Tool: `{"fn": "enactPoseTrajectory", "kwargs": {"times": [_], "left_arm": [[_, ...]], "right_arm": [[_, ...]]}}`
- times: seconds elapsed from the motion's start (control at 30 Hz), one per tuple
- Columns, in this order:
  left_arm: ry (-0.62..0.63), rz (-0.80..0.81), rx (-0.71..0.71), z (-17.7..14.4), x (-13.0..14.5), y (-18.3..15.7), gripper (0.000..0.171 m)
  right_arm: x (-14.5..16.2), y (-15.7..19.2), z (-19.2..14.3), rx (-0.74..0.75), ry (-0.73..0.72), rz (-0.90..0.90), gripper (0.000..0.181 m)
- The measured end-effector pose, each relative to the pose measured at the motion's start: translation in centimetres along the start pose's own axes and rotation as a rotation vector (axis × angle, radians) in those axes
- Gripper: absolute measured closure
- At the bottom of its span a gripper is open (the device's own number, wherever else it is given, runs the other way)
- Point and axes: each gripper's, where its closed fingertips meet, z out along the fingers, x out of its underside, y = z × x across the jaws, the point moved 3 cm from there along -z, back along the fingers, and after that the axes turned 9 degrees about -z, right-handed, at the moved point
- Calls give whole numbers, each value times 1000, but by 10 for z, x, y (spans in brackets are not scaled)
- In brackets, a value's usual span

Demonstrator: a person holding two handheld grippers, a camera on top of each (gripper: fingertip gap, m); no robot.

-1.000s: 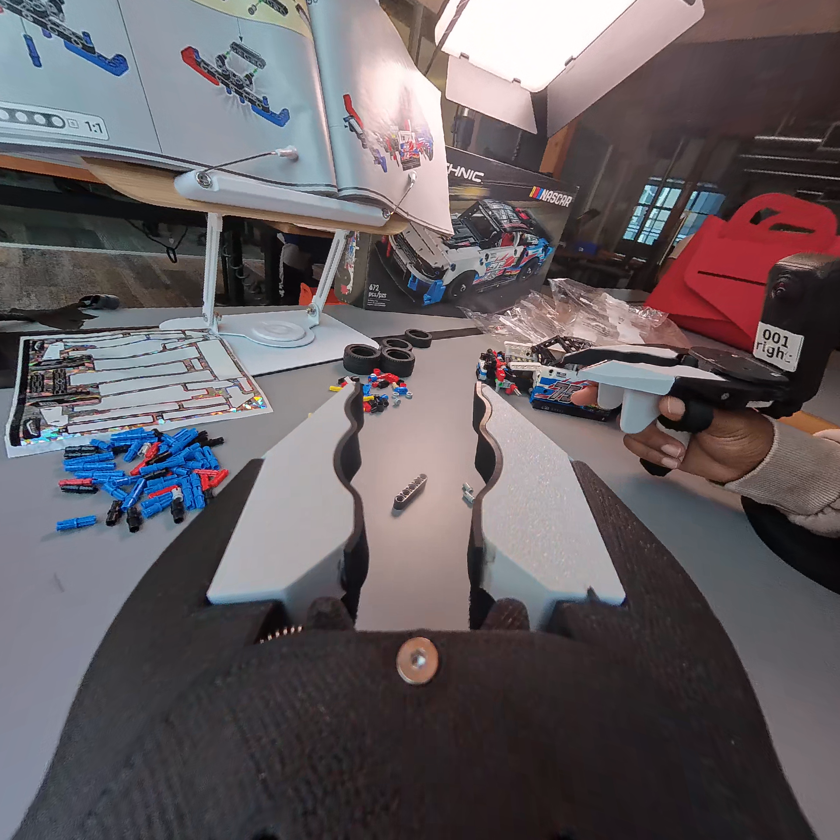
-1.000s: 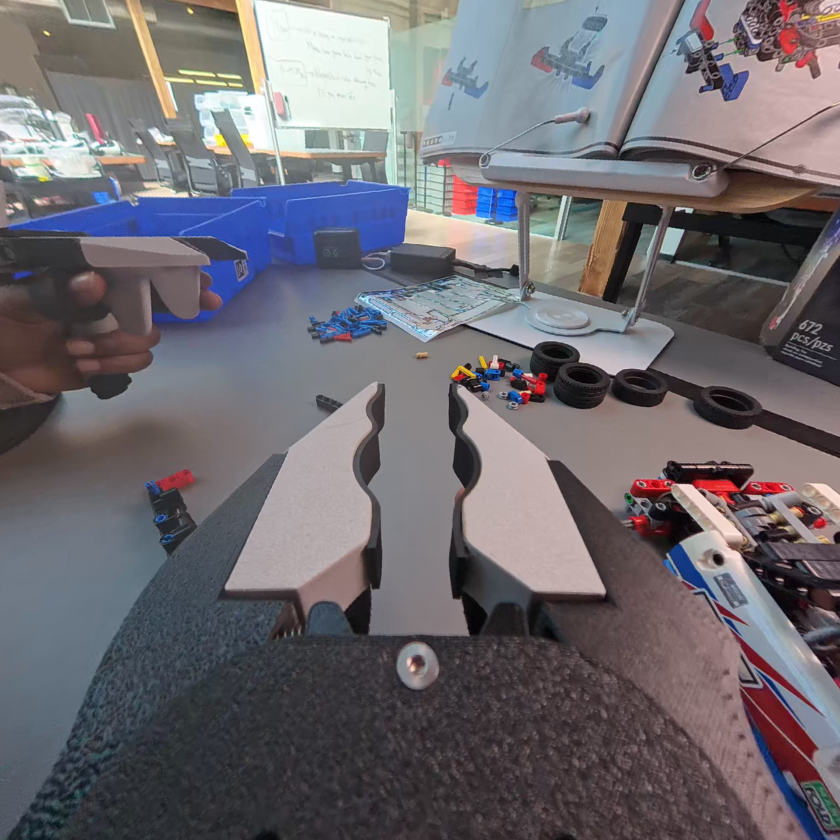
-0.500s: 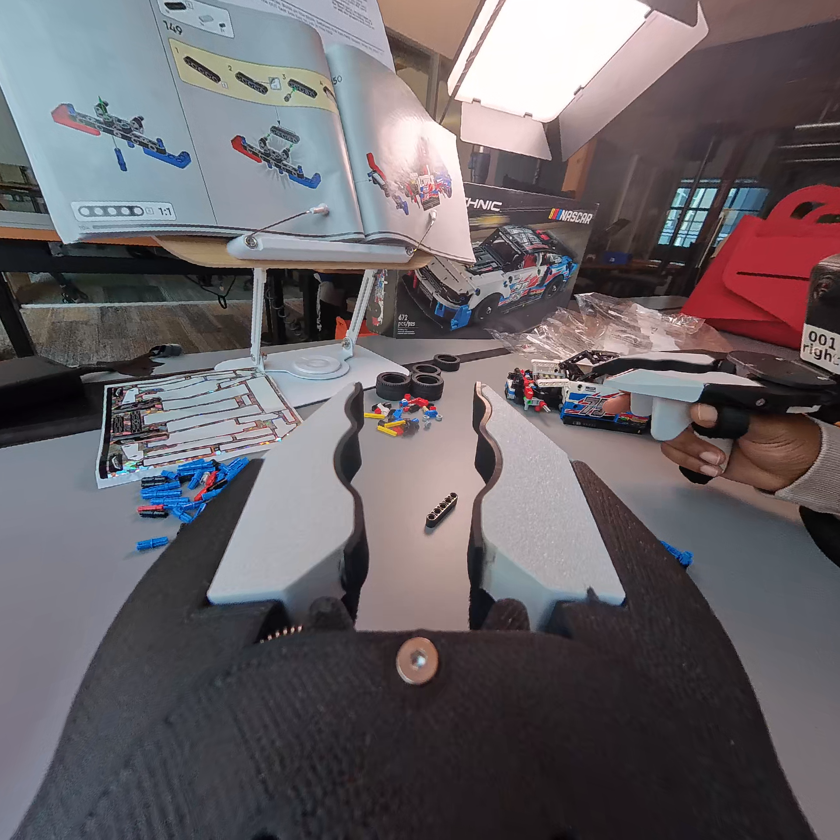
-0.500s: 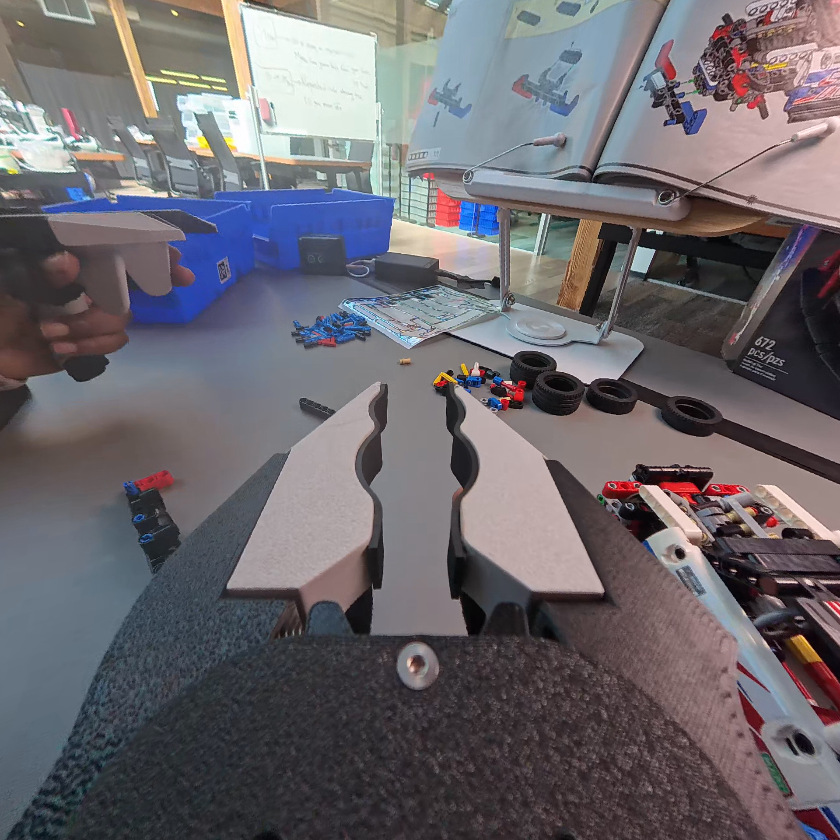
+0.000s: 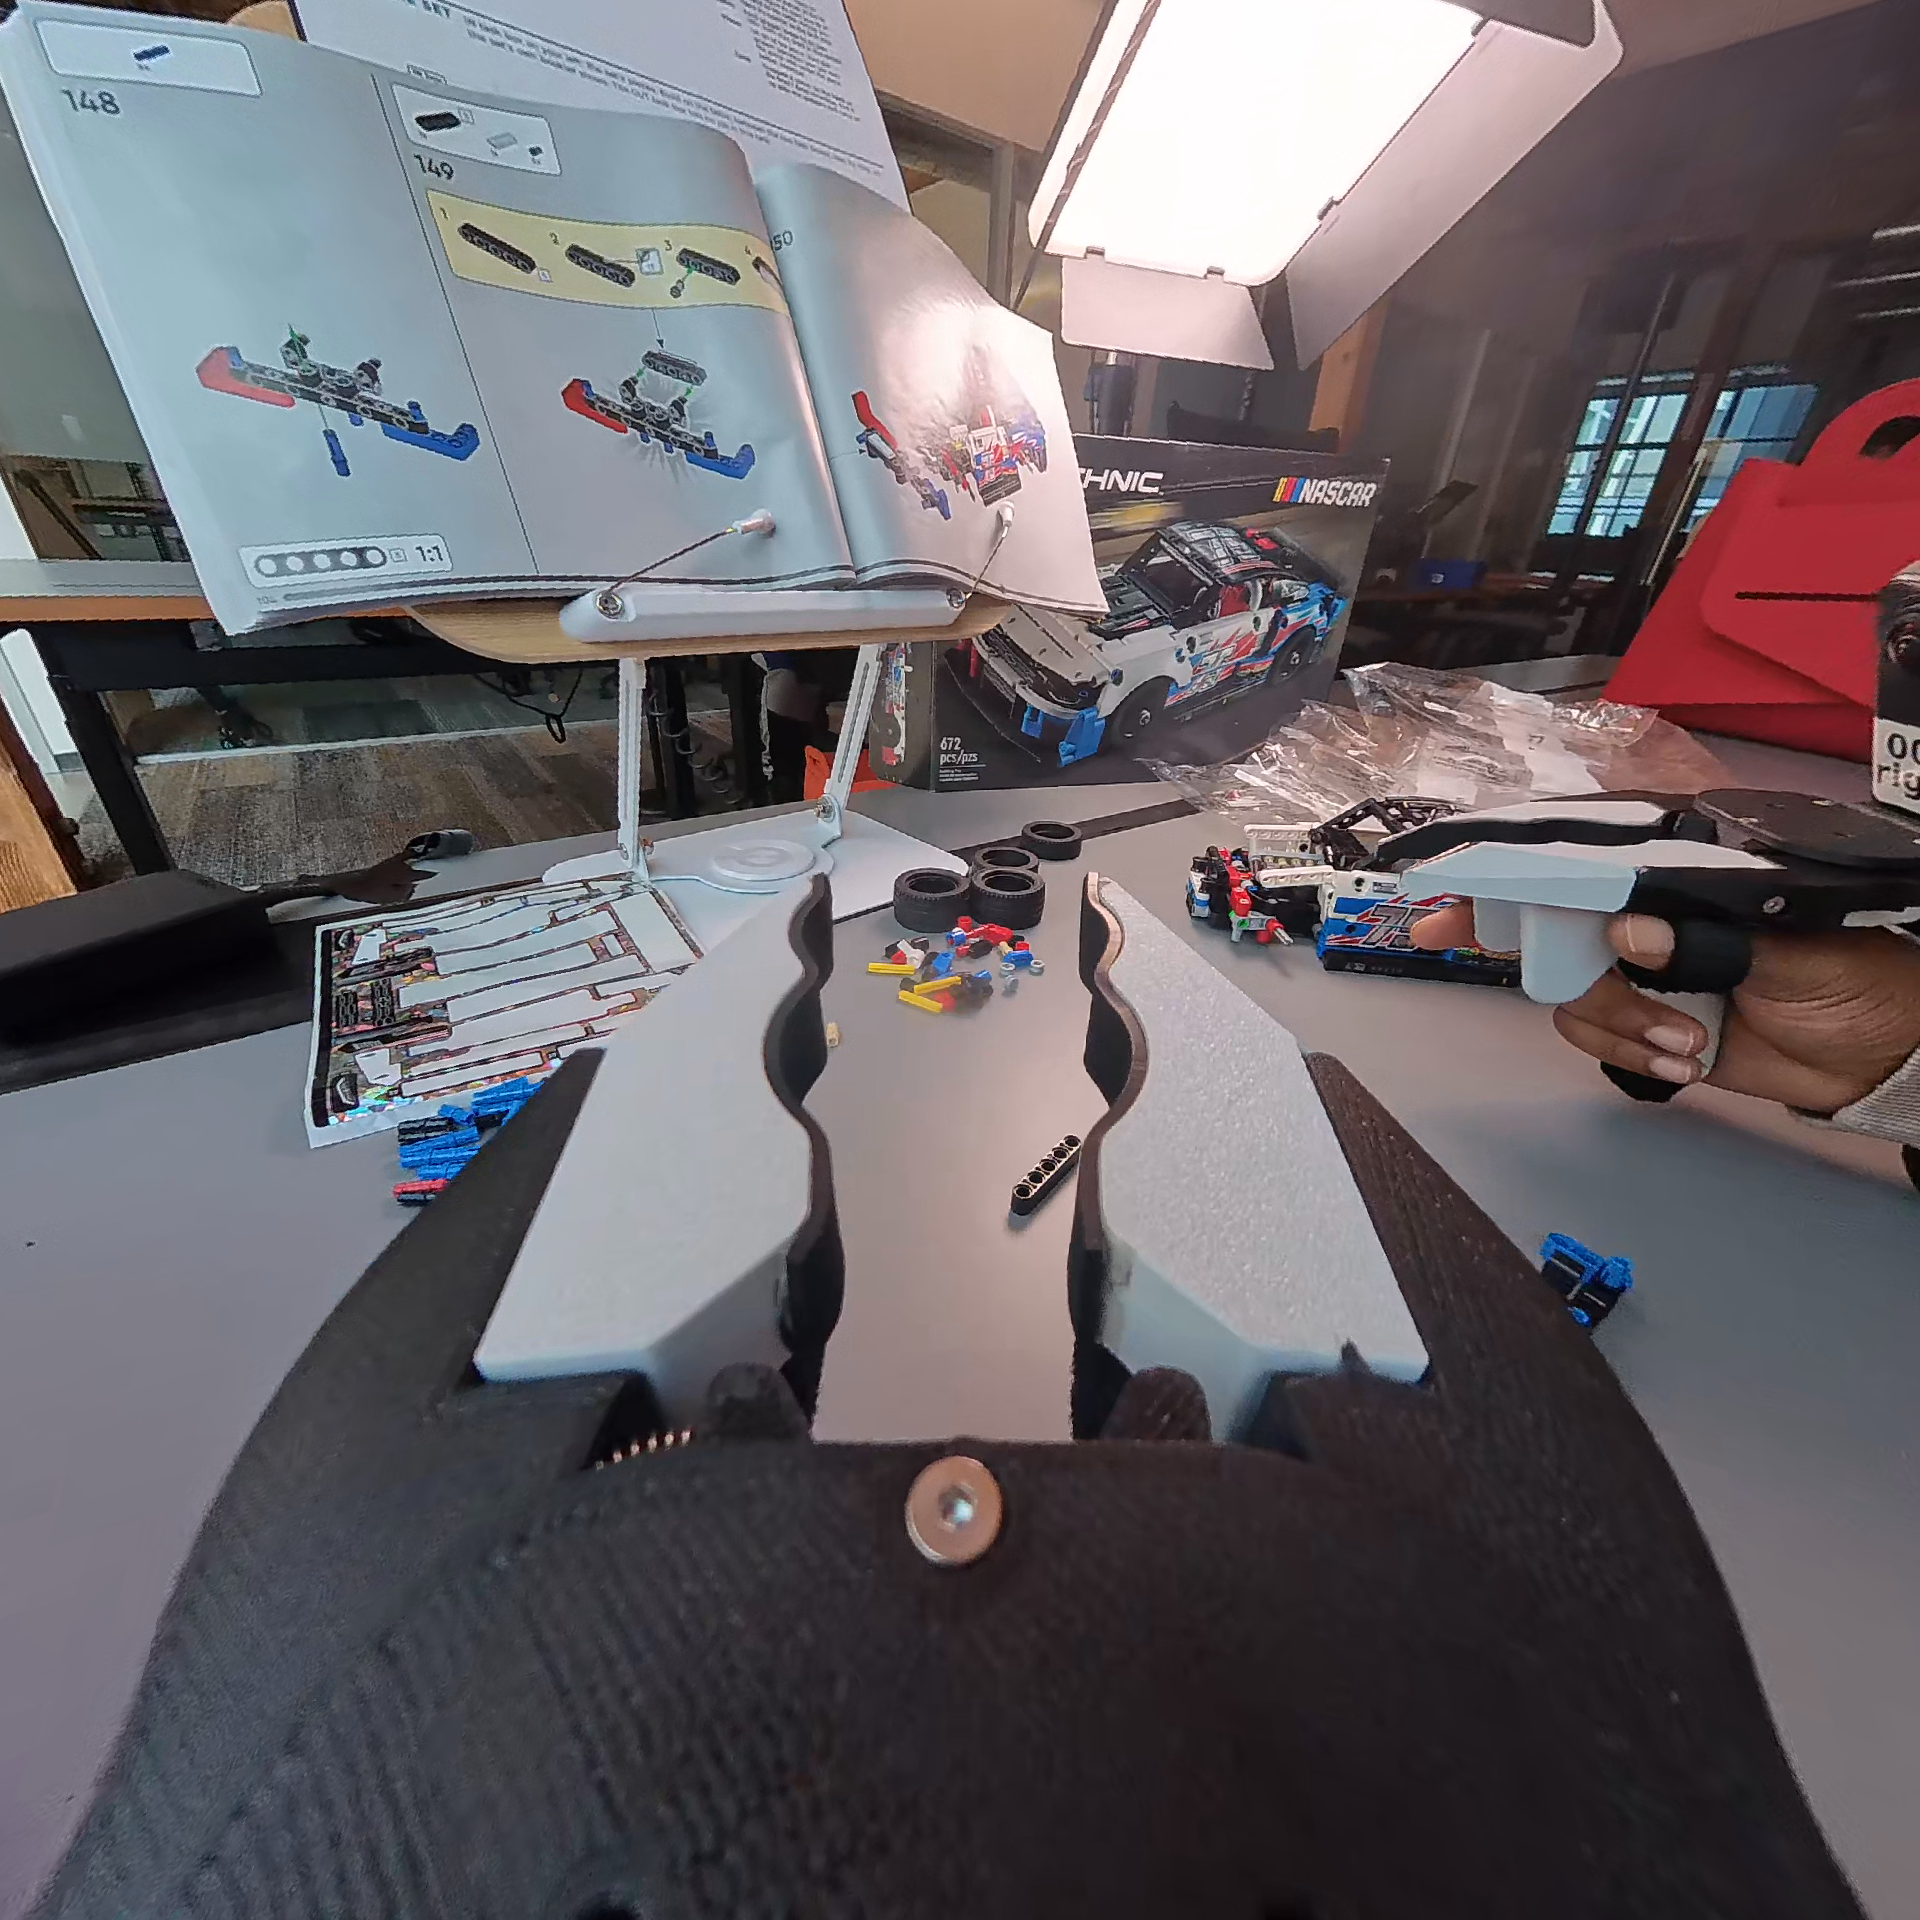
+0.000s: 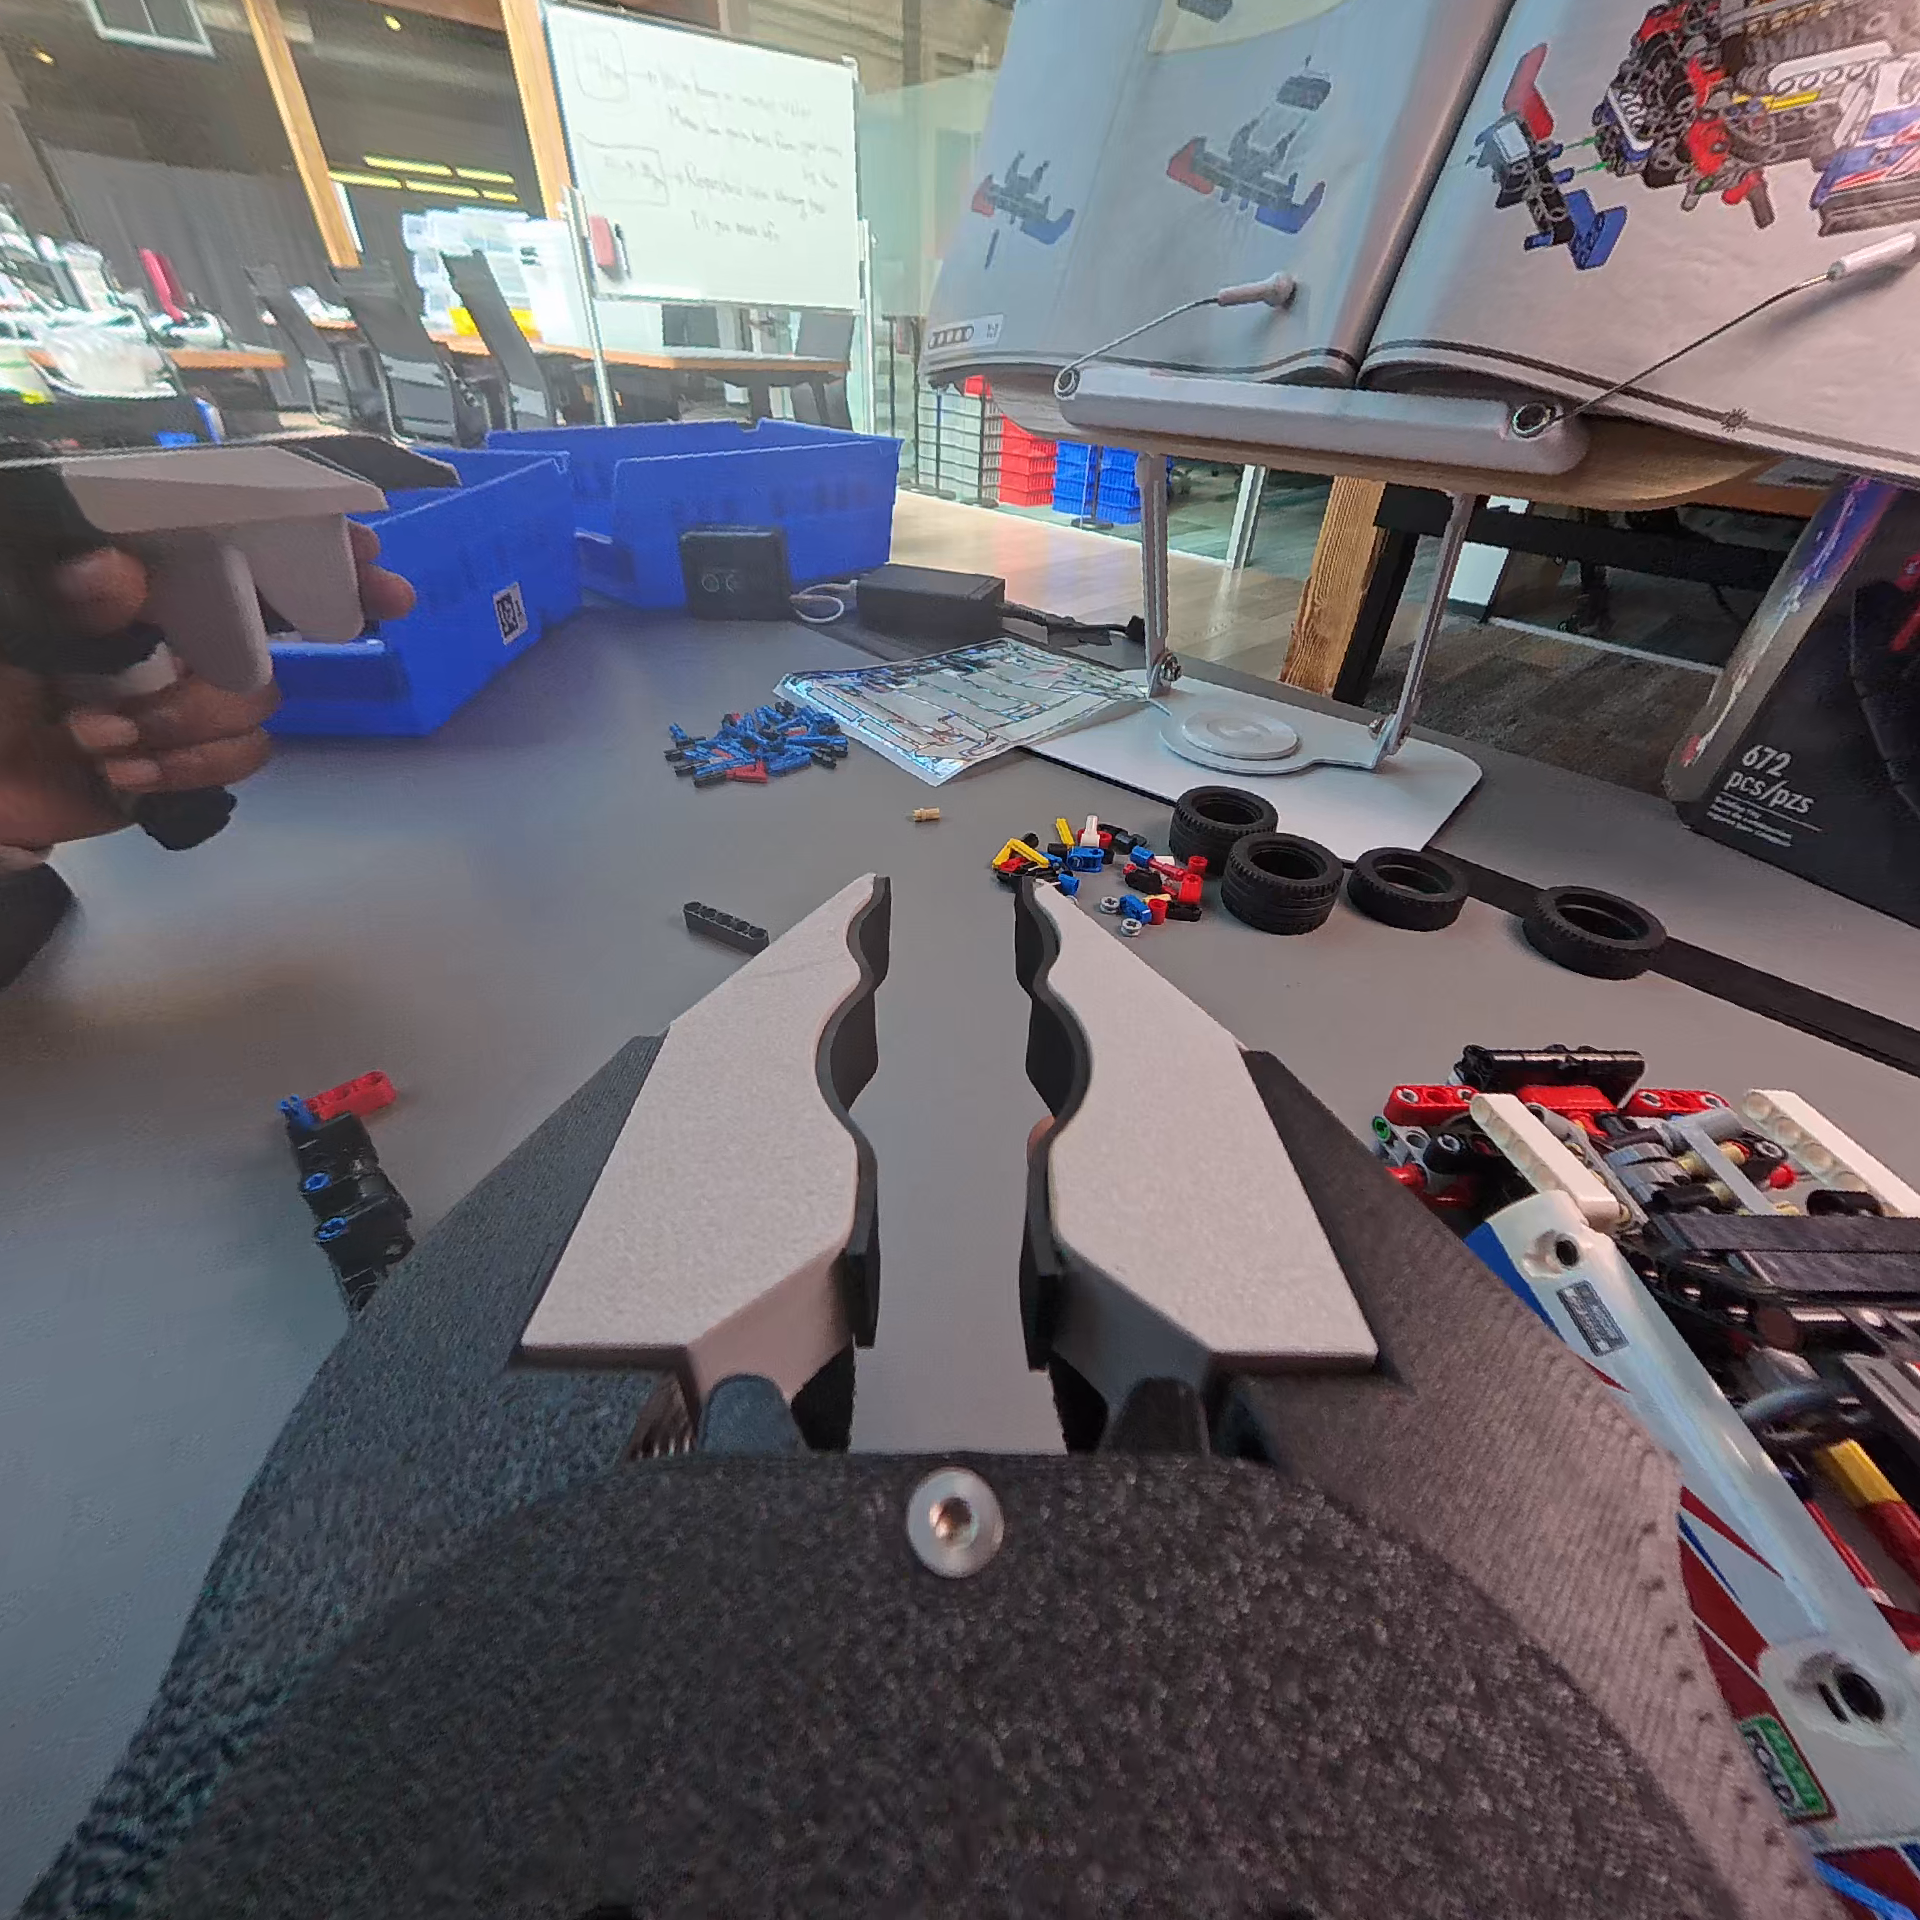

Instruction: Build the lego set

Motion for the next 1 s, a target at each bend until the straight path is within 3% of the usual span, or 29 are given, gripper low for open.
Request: {"fn": "enactPoseTrajectory", "kwargs": {"times": [0.4,0.83,1.0], "left_arm": [[55,26,1,2,8,5,127],[16,36,-76,-7,-5,26,131],[23,29,-73,-10,-7,31,144]], "right_arm": [[-2,6,-3,-55,0,-6,162],[14,81,-7,-504,114,-119,161],[30,106,-10,-612,223,-206,160]]}}
